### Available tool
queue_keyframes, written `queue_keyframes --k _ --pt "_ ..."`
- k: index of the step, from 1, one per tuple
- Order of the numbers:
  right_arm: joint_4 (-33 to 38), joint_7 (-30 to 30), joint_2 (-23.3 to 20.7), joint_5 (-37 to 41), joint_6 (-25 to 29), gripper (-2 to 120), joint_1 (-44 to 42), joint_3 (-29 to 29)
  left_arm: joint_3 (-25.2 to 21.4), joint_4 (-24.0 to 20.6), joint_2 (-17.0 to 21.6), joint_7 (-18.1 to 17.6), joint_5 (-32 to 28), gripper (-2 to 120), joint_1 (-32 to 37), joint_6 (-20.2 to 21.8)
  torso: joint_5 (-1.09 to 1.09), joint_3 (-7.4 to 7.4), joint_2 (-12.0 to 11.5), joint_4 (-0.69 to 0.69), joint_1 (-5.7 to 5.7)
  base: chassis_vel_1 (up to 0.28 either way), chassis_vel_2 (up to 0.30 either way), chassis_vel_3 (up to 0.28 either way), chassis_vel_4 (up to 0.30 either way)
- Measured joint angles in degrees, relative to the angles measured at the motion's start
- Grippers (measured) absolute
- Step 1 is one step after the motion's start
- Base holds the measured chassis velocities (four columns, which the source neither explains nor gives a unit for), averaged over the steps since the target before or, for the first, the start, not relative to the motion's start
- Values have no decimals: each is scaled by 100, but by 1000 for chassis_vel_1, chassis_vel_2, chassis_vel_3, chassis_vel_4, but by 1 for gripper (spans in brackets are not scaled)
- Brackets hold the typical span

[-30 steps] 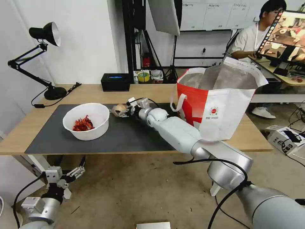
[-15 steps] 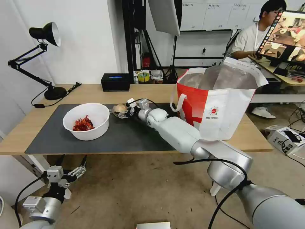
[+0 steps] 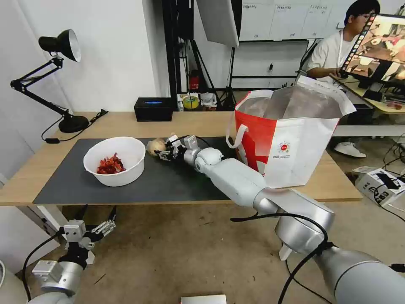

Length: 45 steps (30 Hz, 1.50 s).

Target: Pick up the trash from the table and place it into the takeout bag.

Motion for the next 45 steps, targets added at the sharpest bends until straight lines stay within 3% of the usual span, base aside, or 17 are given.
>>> queue_keyframes --k 9,15,18,21,22,25,26,28,30,33,41,45 --pt "76 38 -12 4 -68 5 -46 109 0 18 20 0 -6 100 12 -43 0 0 0 0 0 0 0 0 0" --pt "567 389 -75 -10 -167 1 -103 456 -11 35 95 -17 -56 100 -33 -43 0 0 0 1 0 0 0 0 0" --pt "1151 739 -280 31 -288 1 -134 573 18 35 100 -56 -64 100 -67 -34 -1 0 0 2 0 0 0 0 0" --pt "2215 1281 -747 274 -361 1 -220 597 50 23 105 -69 -64 100 -96 -15 0 0 0 -1 0 0 0 0 0" --pt "2215 1281 -747 274 -361 1 -220 597 50 23 105 -69 -64 100 -96 -15 0 0 0 -1 0 0 0 0 0" --pt "3439 1840 -1307 503 -368 1 -462 668 50 38 131 -74 -66 100 -92 -10 1 0 0 -1 0 0 0 0 0" --pt "3439 1840 -1307 503 -368 1 -462 668 50 38 131 -74 -66 100 -92 -10 1 0 0 -1 0 0 0 0 0" --pt "4438 2263 -1717 551 -298 1 -790 815 45 66 142 -78 -72 100 -94 -9 1 0 0 -1 0 0 0 0 0" --pt "4677 2351 -1837 523 -252 1 -892 854 45 69 142 -78 -73 100 -94 -9 1 -1 1 1 0 0 0 0 0" --pt "5674 2653 -2341 58 16 1 -1546 1174 68 76 142 -84 -73 100 -97 -9 1 0 0 0 0 0 0 0 0" --pt "6550 2747 -2825 -935 578 1 -2347 1970 110 73 151 -92 -45 100 -103 16 2 0 0 0 0 0 0 0 0" --pt "7087 2974 -3263 -1330 661 1 -2859 2681 148 55 128 -91 17 100 -93 58 1 -1 1 0 -1 0 0 0 0"
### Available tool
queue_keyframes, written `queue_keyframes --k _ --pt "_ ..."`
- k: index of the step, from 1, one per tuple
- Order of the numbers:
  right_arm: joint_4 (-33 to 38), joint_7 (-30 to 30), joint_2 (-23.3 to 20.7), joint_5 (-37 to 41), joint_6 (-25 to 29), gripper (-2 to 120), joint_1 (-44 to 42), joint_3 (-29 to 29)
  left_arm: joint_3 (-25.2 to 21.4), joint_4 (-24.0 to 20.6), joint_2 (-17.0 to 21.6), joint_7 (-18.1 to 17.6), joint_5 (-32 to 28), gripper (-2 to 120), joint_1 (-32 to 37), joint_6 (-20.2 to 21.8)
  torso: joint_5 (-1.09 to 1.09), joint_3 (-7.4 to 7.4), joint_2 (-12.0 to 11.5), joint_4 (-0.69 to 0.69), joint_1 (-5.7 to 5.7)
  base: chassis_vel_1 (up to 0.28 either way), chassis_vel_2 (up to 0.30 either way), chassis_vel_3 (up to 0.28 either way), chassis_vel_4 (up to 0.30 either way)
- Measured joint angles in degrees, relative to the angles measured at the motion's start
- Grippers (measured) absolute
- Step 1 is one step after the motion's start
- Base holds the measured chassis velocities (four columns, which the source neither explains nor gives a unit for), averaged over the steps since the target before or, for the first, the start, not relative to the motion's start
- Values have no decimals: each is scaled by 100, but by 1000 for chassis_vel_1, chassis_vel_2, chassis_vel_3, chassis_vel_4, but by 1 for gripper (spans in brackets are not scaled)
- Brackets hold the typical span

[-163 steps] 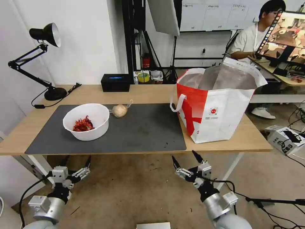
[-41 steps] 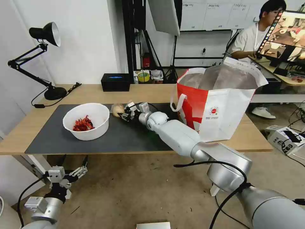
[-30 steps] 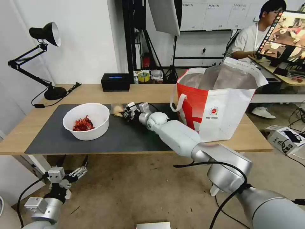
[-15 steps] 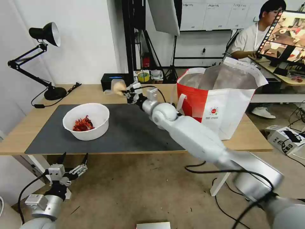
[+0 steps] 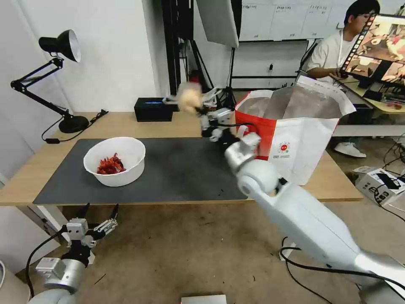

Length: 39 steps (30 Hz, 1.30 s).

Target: Pick up the trash from the table and place it into the takeout bag.

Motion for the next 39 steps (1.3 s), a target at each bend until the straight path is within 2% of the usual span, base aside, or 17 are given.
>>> queue_keyframes --k 8,10,12,17,20,21,24,25,27,28,31,32,34,35,38,39 --pt "198 706 -658 -6 -156 1 -239 698 74 -17 -14 1 47 100 -9 2 0 0 0 -1 0 0 0 0 0" --pt "198 706 -658 -6 -156 1 -239 698 74 -17 -14 1 47 100 -9 2 0 0 0 -1 0 0 0 0 0" --pt "357 1289 -938 670 -598 1 -223 832 123 -61 -46 2 63 100 -15 8 0 1 0 0 1 0 0 0 0" --pt "510 1808 -1081 1362 -974 1 -216 907 119 -104 -46 14 65 100 14 25 -1 0 0 -1 0 0 0 0 0" --pt "688 2251 -1159 2115 -1365 2 -215 997 77 -155 -33 26 61 100 67 30 -1 1 0 0 1 0 0 0 0" --pt "688 2251 -1159 2115 -1365 2 -215 997 77 -155 -33 26 61 100 67 30 -1 1 0 0 1 0 0 0 0" --pt "805 2559 -1192 2712 -1571 14 -166 1059 54 -187 -30 27 59 100 94 31 -1 1 0 1 0 0 0 0 0" --pt "805 2559 -1192 2712 -1571 14 -166 1059 54 -187 -30 27 59 100 94 31 -1 1 0 1 0 0 0 0 0" --pt "807 2660 -1251 2832 -1628 25 -103 1072 51 -196 -31 27 58 100 99 31 0 1 0 0 1 0 0 0 0" --pt "807 2660 -1251 2832 -1628 25 -103 1072 51 -196 -31 27 58 100 99 31 0 1 0 0 1 0 0 0 0" --pt "808 2703 -1349 2909 -1695 39 4 1072 52 -200 -44 28 58 100 99 33 -1 1 0 0 1 0 0 0 0" --pt "808 2703 -1349 2909 -1695 39 4 1072 52 -200 -44 28 58 100 99 33 -1 1 0 0 1 0 0 0 0" --pt "811 2719 -1415 2941 -1777 49 64 1047 57 -201 -55 28 60 100 100 34 -2 1 0 0 1 0 0 0 0" --pt "811 2719 -1415 2941 -1777 49 64 1047 57 -201 -55 28 60 100 100 34 -2 1 0 0 1 0 0 0 0" --pt "804 2706 -1484 2954 -1919 65 129 988 57 -207 -60 29 61 100 101 34 -1 1 0 0 1 0 0 0 0" --pt "804 2706 -1484 2954 -1919 65 129 988 57 -207 -60 29 61 100 101 34 -1 1 0 0 1 0 0 0 0"
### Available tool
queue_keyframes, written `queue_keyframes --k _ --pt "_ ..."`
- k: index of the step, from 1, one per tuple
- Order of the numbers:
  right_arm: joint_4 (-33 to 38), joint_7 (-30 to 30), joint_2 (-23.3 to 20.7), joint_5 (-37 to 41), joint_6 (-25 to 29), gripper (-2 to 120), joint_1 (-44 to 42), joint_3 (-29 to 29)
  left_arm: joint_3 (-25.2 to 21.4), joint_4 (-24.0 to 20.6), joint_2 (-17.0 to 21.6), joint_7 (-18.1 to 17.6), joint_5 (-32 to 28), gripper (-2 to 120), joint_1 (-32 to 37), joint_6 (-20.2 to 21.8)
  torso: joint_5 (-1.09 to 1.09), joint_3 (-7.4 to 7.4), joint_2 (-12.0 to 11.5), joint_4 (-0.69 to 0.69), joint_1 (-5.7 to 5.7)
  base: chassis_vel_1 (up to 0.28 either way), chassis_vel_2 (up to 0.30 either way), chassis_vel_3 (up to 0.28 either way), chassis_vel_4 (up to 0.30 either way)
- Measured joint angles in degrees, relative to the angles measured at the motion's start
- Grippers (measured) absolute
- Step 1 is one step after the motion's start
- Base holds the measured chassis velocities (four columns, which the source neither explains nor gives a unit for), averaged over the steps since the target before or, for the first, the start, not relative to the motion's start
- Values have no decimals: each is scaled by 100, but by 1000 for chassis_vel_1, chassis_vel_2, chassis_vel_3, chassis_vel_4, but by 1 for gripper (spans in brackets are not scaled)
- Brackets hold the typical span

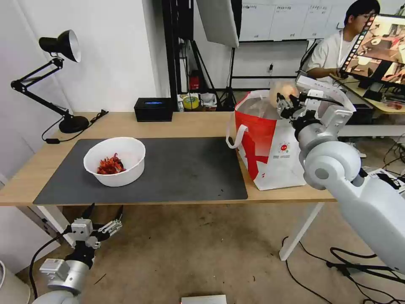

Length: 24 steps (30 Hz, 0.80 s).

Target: Pick up the trash from the table and place it into the takeout bag.

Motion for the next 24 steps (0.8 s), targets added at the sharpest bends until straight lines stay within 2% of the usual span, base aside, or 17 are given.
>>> queue_keyframes --k 2,3,5,10,12,13,16,17,20,21,24 --pt "-5 -48 -6 -4 -11 76 26 -39 -2 -2 1 0 0 100 2 0 0 0 0 1 0 0 0 0 0" --pt "-5 -48 -6 -4 -11 76 26 -39 -2 -2 1 0 0 100 2 0 0 0 0 1 0 0 0 0 0" --pt "4 -178 -5 1 21 87 29 -54 -11 -5 7 0 -1 100 9 0 0 0 0 0 0 0 0 0 0" --pt "134 -542 -23 67 327 99 -46 -19 -24 -25 15 1 -10 100 21 -3 1 0 0 1 0 0 0 0 0" --pt "312 -925 -78 120 644 100 -176 35 -27 -27 17 2 -15 100 17 -5 -2 0 0 1 0 0 0 0 0" --pt "312 -925 -78 120 644 100 -176 35 -27 -27 17 2 -15 100 17 -5 -2 0 0 1 0 0 0 0 0" --pt "694 -1689 -206 -32 984 100 -679 130 -28 -27 19 1 -20 100 9 -9 -1 0 0 0 0 0 0 0 0" --pt "694 -1689 -206 -32 984 100 -679 130 -28 -27 19 1 -20 100 9 -9 -1 0 0 0 0 0 0 0 0" --pt "1000 -2155 -199 -573 1177 100 -1332 144 -78 -47 -19 1 -26 100 51 -31 -1 0 0 -1 0 0 0 0 0" --pt "1000 -2155 -199 -573 1177 100 -1332 144 -78 -47 -19 1 -26 100 51 -31 -1 0 0 -1 0 0 0 0 0" --pt "1219 -2332 -29 -1175 1267 100 -2074 210 -165 -86 -107 -1 -28 100 154 -103 0 0 0 3 0 0 0 0 0"
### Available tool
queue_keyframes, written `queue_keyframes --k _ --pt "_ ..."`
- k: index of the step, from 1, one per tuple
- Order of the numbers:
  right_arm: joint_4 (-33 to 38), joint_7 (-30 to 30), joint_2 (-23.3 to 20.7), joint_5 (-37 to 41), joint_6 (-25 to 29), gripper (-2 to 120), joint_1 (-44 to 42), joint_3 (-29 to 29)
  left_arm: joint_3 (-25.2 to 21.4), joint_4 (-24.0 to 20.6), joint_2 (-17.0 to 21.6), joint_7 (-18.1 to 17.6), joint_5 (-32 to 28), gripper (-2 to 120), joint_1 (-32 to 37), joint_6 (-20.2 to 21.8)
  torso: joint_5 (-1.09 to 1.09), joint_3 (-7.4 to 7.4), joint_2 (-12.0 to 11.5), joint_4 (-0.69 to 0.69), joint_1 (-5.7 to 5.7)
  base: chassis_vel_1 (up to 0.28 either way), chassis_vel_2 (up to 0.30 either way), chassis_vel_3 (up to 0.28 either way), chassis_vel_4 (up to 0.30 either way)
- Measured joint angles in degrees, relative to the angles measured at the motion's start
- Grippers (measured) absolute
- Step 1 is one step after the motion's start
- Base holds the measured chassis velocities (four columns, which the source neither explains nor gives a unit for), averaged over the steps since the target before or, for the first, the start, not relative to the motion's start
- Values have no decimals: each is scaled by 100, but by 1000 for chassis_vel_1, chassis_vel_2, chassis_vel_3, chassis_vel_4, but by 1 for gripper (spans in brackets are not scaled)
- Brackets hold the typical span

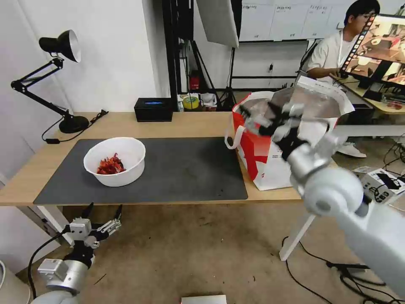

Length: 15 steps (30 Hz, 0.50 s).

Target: Pick up the trash from the table and place it into the takeout bag.

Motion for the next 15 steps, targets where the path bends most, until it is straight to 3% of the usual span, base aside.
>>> queue_keyframes --k 5,8,15 --pt "71 -197 263 -868 257 100 -1242 286 1 11 -33 6 2 100 15 -22 0 0 0 -3 0 0 0 0 0" --pt "-17 -371 774 -1819 690 100 -2542 543 6 46 -38 23 4 100 25 -34 0 -1 0 -4 -1 0 0 0 0" --pt "-322 -410 1538 -3168 1379 100 -3809 678 3 77 -26 32 1 100 33 -53 0 -1 1 -5 -1 0 0 0 0"
